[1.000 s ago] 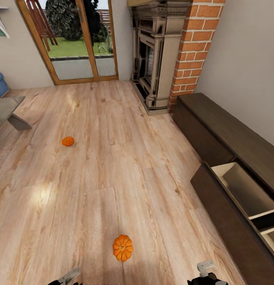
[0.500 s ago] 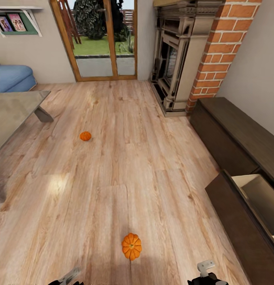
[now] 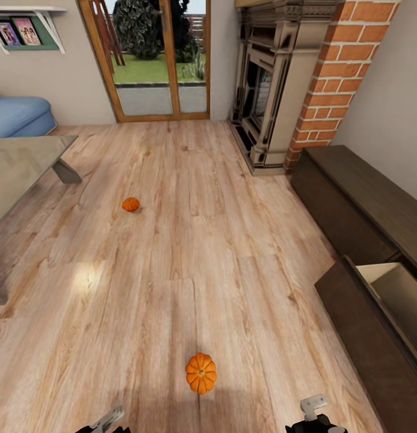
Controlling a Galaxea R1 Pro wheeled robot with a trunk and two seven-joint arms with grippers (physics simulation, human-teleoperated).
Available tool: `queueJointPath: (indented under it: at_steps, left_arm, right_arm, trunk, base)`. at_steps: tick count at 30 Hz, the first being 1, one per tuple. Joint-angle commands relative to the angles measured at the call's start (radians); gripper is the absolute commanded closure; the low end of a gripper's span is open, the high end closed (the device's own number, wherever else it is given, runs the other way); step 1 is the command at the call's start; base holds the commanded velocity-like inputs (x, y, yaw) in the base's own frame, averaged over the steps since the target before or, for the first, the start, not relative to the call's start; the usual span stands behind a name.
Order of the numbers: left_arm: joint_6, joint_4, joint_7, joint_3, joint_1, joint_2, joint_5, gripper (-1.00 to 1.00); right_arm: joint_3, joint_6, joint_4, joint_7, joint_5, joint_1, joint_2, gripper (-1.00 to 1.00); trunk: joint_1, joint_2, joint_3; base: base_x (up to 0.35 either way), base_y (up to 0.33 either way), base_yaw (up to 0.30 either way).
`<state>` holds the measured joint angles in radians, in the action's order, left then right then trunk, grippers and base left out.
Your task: Place each of the two pumpkins and all three candles from the living room inside a cabinet in the living room (use any cabinet), then make sure every cabinet is closed, and position the cauldron so it is next to a table in the living room.
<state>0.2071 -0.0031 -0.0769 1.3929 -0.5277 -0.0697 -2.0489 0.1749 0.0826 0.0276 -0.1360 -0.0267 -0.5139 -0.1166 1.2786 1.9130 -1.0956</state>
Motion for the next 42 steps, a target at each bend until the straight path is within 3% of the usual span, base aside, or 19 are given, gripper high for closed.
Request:
queueJointPath:
  at_steps: [1,42]
  left_arm:
    - [0.000,0.000,0.000,0.000,0.000,0.000,0.001,-1.00]
    - [-0.001,0.001,-0.003,0.000,0.000,0.005,0.001,-1.00]
  right_arm:
    - [0.000,0.000,0.000,0.000,0.000,0.000,0.000,-1.00]
    - [0.000,0.000,0.000,0.000,0.001,0.000,-0.001,-1.00]
  trunk:
    - [0.004,0.007,-0.003]
    - [0.161,0.294,-0.132]
  base:
    - [0.000,0.000,0.000]
    - [0.000,0.000,0.000]
